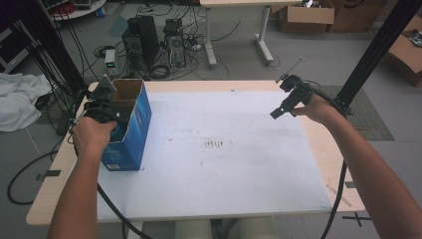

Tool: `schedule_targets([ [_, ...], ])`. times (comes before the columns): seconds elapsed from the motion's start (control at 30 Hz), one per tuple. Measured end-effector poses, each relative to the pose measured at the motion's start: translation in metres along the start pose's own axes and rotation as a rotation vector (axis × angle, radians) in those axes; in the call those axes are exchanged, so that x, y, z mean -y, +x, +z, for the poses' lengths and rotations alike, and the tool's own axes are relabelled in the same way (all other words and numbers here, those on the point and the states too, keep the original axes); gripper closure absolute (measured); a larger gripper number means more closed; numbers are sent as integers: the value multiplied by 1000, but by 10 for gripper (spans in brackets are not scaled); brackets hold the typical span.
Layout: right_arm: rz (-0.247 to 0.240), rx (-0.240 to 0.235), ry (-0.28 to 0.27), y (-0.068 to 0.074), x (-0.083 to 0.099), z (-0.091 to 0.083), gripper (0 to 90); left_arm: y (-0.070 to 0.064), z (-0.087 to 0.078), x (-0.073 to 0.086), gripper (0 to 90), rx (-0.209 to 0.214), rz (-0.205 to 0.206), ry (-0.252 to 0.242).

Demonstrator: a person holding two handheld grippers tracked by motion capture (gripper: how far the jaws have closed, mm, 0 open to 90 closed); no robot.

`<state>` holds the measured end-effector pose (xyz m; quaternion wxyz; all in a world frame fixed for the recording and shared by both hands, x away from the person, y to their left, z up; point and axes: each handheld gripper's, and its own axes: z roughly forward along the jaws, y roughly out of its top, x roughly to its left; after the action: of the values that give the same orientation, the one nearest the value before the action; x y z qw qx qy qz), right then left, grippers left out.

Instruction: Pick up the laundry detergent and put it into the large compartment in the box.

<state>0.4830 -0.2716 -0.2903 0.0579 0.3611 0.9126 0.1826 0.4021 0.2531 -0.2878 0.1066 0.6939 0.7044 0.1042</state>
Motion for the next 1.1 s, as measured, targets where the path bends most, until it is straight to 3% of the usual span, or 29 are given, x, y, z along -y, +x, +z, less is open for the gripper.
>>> schedule_targets([
  [0.27,4,-3,1,0,2,-1,185,-1,-4,0,342,7,-15,-16],
  [0.47,5,-3,-5,0,4,-5,185,-2,-14,0,321,4,4,-20],
  [0.8,-4,-6,-14,2,5,-8,185,-1,-34,3,317,-1,3,-50],
  [1.1,-1,-6,-28,5,8,-14,185,-13,-61,5,316,-7,50,-54],
])
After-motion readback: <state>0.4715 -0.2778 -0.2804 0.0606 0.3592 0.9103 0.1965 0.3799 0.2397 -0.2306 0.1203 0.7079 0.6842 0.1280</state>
